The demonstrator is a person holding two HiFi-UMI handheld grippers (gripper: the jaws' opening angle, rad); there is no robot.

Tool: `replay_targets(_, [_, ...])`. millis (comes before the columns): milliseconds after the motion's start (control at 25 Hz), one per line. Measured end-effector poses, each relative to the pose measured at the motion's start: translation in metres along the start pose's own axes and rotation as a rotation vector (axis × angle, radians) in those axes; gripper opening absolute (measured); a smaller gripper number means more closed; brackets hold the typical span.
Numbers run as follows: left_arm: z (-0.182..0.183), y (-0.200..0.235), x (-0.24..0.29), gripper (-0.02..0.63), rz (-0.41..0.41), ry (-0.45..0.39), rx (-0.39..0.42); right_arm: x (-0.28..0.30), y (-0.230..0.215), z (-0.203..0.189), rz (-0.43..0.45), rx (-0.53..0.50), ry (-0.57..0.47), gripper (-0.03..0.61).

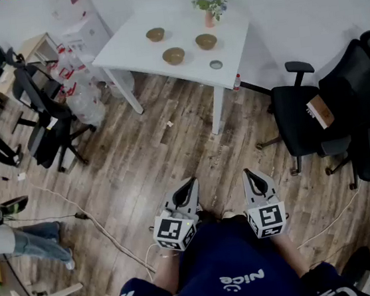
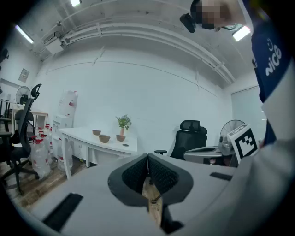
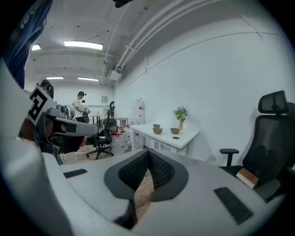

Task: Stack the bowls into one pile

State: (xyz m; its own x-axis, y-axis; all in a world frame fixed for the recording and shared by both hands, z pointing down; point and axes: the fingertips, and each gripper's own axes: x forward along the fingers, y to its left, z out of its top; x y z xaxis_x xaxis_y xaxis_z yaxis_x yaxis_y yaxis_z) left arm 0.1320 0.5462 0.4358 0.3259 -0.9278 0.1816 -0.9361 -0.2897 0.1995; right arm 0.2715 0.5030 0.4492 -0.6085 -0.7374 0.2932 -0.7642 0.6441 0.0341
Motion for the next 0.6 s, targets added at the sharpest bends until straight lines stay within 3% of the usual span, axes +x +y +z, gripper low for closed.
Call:
replay_targets(200, [0.009, 0.02, 0.005, 0.018, 0.037, -0.016, -0.003, 0.013, -0.01, 0.008, -0.023, -0.018, -0.003, 0.021])
replay_targets(400, [0.015, 0.048, 0.004, 0.018, 0.082, -0.032, -0.003, 0.019, -0.029, 0.019, -0.104, -0.013, -0.022, 0.021])
replay_targets(600, [0.019, 0.066, 0.01, 0.018, 0.078, -0.041, -0.002, 0.028, -0.031, 0.019, -0.136, 0.004, -0.028, 0.023])
